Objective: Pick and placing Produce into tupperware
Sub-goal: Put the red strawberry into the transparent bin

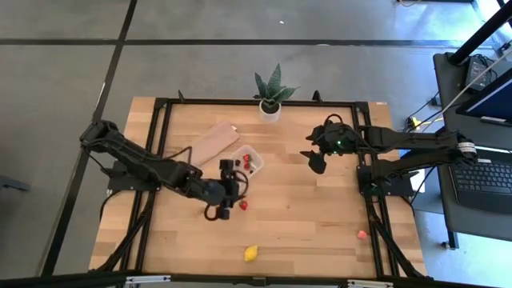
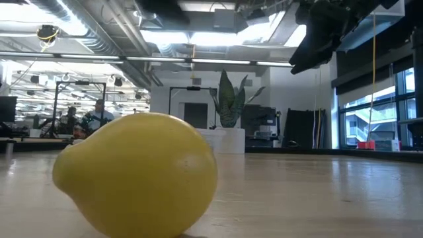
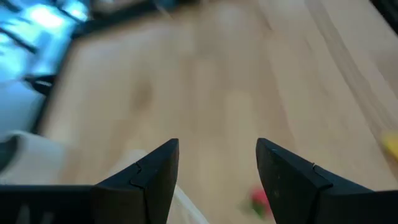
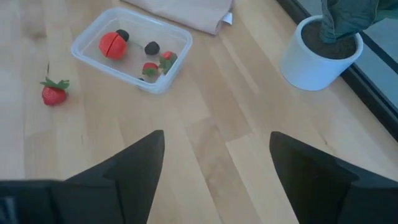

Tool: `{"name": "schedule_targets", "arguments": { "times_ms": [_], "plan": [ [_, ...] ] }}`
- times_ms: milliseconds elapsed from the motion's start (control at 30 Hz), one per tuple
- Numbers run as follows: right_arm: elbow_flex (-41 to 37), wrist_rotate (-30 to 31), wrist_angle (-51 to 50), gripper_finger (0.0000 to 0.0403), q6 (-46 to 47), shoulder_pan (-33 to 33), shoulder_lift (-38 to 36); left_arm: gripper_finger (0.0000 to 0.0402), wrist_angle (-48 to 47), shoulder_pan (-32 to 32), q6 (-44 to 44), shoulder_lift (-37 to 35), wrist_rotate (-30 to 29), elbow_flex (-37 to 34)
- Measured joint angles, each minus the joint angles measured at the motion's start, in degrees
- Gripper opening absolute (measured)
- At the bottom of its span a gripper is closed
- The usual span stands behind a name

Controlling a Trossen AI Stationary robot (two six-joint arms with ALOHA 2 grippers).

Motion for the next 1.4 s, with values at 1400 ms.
{"name": "schedule_targets", "arguments": {
  "times_ms": [1400],
  "plan": [
    [0.0, 0.0, -0.1, 0.0293, 0.5, 0.0, 0.0, 0.0188, -0.2, 5.0, 1.4, 18.2, 20.1, 0.0]
  ]
}}
